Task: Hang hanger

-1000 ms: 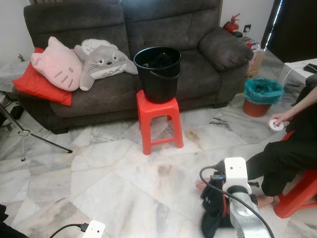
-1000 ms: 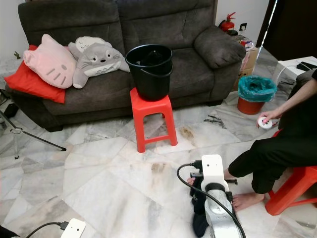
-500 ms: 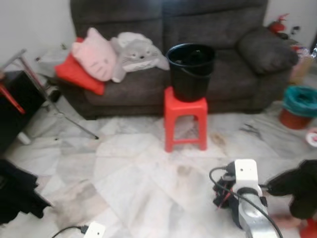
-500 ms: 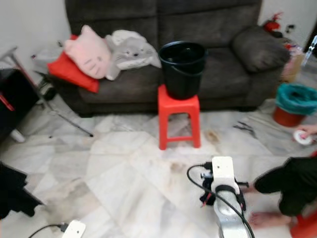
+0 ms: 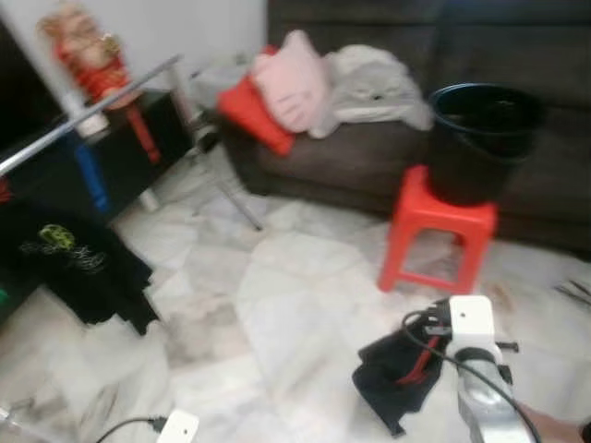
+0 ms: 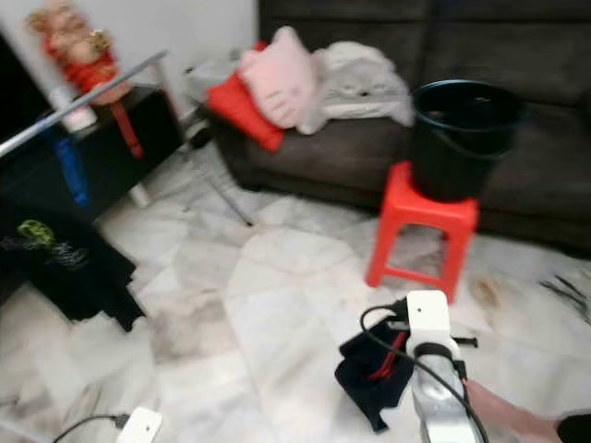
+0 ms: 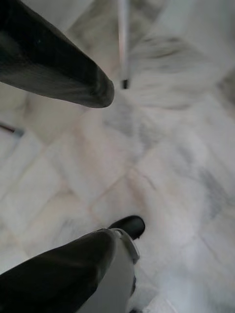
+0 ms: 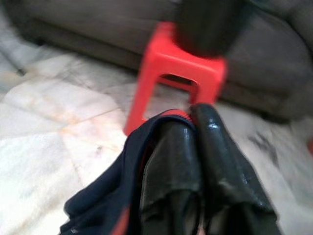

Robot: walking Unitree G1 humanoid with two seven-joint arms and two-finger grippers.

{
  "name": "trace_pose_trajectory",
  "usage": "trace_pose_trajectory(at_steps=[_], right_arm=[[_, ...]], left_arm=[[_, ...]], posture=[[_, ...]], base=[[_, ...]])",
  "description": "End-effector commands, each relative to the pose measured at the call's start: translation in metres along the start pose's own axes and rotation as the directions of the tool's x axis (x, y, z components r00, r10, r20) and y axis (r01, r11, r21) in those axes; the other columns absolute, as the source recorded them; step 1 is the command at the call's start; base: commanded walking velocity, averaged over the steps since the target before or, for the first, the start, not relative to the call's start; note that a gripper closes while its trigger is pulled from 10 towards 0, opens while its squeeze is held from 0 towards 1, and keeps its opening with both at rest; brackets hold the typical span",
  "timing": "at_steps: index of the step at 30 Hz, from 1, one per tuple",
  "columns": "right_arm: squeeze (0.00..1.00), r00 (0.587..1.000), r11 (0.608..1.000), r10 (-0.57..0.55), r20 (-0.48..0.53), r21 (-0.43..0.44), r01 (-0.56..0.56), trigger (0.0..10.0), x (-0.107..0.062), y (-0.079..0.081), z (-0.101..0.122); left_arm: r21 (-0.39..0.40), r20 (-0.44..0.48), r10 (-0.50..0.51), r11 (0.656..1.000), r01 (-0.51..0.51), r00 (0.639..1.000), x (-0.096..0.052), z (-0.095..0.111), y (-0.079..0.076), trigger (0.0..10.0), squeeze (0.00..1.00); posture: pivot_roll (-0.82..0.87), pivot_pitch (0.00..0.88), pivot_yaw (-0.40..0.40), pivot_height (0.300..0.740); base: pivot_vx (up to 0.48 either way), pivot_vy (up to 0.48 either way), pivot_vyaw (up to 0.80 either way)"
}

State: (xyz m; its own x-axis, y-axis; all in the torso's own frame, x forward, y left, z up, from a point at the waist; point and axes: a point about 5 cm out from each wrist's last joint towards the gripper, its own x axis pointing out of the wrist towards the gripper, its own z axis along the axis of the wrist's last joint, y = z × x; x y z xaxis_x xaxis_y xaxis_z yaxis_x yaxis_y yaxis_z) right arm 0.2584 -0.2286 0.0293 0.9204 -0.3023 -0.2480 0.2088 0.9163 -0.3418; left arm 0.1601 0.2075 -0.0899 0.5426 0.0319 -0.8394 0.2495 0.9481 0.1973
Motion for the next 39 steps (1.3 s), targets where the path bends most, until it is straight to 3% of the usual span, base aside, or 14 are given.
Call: trace_pose_trajectory(at_steps=[1, 18, 29, 39], right_arm=[[0.00, 0.999, 0.999, 0.025, 0.039, 0.020, -0.026, 10.0, 0.001, 0.010, 0.009], [0.00, 0.997, 0.998, 0.056, 0.053, -0.017, -0.055, 10.0, 0.005, 0.000, 0.014], [0.00, 0.997, 0.998, 0.061, 0.043, -0.022, -0.060, 10.0, 0.005, 0.000, 0.014], [0.00, 0.998, 0.998, 0.056, 0.016, 0.016, -0.056, 10.0, 0.003, 0.005, 0.009]], left_arm=[[-0.017, -0.033, 0.018, 1.000, -0.019, 0.999, -0.003, -0.011, 0.004, 10.0, 0.00], [-0.079, -0.029, 0.009, 0.997, -0.011, 1.000, -0.001, -0.010, -0.010, 10.0, 0.00], [-0.100, -0.023, 0.004, 0.995, -0.006, 1.000, -0.001, -0.009, -0.013, 10.0, 0.00], [-0.109, -0.024, -0.005, 0.994, 0.002, 1.000, -0.001, -0.009, -0.011, 10.0, 0.00]], posture=[[-0.24, 0.000, 0.089, 0.740], [-0.26, 0.000, 0.024, 0.740], [-0.26, 0.000, 0.022, 0.740], [-0.25, 0.000, 0.035, 0.740]], base=[[0.000, 0.000, 0.80], [0.000, 0.000, 0.80], [0.000, 0.000, 0.80], [0.000, 0.000, 0.06]])
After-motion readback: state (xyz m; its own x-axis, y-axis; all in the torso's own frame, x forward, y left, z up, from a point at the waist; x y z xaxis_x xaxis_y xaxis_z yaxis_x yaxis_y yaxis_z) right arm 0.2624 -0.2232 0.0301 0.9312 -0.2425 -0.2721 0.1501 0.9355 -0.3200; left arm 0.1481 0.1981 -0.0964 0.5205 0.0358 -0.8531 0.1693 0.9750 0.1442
